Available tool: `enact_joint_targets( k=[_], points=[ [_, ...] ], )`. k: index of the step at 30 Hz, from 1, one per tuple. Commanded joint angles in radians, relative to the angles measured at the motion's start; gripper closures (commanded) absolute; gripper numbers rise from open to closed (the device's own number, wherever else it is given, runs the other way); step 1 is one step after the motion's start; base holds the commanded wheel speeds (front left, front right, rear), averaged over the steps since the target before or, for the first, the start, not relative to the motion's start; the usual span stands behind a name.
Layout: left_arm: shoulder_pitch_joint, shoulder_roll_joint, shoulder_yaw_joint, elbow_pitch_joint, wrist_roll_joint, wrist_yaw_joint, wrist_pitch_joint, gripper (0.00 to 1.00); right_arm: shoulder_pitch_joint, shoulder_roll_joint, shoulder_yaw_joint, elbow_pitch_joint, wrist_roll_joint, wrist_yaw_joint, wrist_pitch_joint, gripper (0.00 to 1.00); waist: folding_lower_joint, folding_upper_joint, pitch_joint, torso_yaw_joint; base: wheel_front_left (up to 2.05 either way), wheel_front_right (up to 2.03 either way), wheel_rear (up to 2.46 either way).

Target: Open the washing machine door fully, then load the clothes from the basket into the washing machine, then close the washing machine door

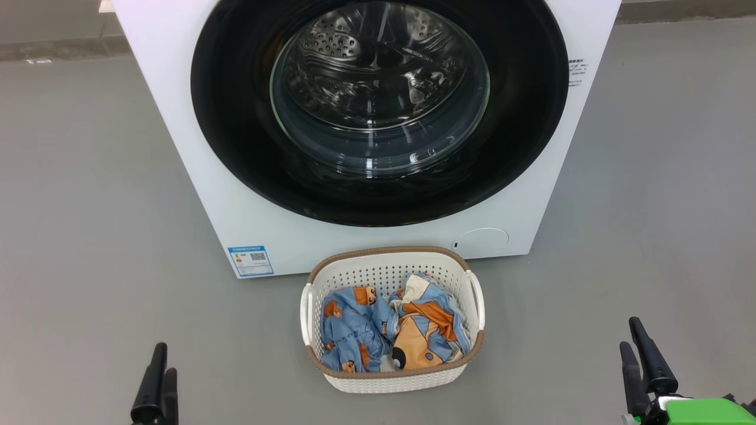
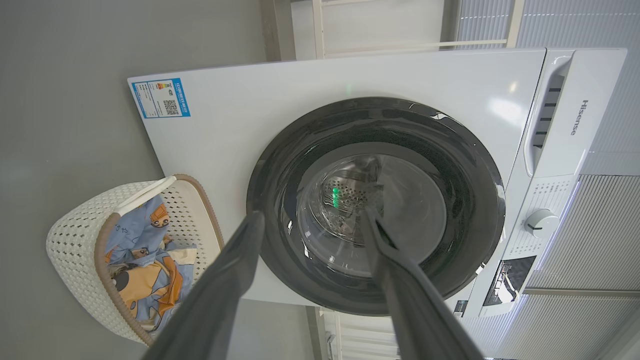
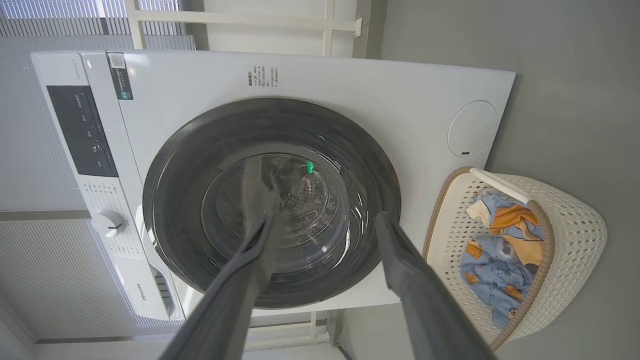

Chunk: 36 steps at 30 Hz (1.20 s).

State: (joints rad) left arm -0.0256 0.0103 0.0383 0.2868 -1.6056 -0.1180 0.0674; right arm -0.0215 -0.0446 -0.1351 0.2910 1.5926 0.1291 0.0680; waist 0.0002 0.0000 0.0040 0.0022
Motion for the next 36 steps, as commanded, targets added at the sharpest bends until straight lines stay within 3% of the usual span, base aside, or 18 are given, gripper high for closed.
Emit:
enact_joint_targets(
  k=[1, 13, 36],
  points=[
    [-0.047, 0.022, 0.003, -0.034, 0.014, -0.003, -0.014, 0.0, -0.035, -0.019, 0.01, -0.032, -0.025, 0.0, -0.014, 0.0, -0.0002, 0.0, 0.0, 0.0, 0.0, 0.0, 0.0],
    [-0.057, 0.051, -0.028, -0.045, 0.116, -0.004, -0.068, 0.0, -0.047, -0.046, 0.031, -0.018, -0.141, 0.0, -0.064, 0.0, -0.0002, 0.0, -0.001, 0.002, 0.0, 0.0, 0.0],
    [-0.052, 0.054, -0.046, -0.081, 0.616, -0.006, -0.137, 0.0, -0.074, -0.058, 0.032, -0.009, -0.652, 0.001, -0.138, 0.0, -0.0002, 0.0, -0.009, 0.007, 0.0, 0.0, 0.0]
  ],
)
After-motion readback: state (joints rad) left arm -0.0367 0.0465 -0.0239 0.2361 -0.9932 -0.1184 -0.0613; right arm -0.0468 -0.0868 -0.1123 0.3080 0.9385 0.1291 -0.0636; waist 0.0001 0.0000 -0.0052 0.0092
